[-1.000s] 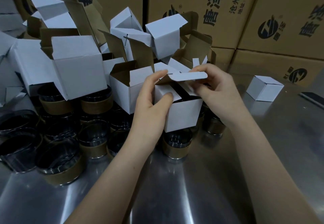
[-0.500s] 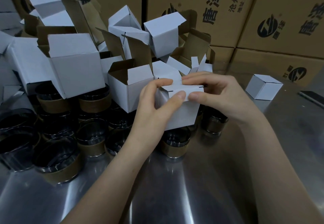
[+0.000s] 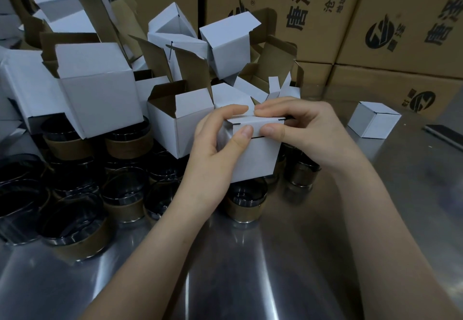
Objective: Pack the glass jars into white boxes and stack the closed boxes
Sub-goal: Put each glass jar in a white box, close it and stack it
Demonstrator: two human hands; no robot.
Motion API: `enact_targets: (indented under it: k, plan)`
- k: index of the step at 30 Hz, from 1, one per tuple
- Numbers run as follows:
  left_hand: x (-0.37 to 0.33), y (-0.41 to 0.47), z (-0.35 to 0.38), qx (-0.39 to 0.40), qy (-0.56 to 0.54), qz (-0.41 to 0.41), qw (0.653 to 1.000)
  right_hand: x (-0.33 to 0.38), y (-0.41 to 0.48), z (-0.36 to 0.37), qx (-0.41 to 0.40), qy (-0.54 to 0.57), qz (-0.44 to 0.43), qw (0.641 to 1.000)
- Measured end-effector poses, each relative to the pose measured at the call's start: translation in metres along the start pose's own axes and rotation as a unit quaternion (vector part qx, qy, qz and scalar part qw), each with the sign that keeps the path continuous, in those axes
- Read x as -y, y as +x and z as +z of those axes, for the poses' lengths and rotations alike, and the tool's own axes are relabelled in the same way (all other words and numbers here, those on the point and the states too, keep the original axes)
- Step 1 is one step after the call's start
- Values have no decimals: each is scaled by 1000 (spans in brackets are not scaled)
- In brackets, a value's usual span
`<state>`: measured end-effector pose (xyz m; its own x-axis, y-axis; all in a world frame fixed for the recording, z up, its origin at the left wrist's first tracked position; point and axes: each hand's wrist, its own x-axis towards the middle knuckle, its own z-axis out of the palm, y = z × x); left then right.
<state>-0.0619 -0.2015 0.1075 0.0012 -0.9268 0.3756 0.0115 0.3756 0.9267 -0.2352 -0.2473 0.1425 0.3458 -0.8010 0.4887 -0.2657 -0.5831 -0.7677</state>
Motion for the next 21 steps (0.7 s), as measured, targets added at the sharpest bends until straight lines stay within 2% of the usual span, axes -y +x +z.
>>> enact_targets:
  k: [7, 14, 21]
  plan:
    - [-2, 1, -2, 14, 22, -10, 1000, -1, -1, -4, 25, -21, 9, 999]
    - [-3, 1, 1, -4, 34, -7, 999, 2, -1, -1, 5, -36, 17, 999]
    - [1, 4, 1, 0, 34, -16, 999, 2, -1, -3, 19, -46, 26, 998]
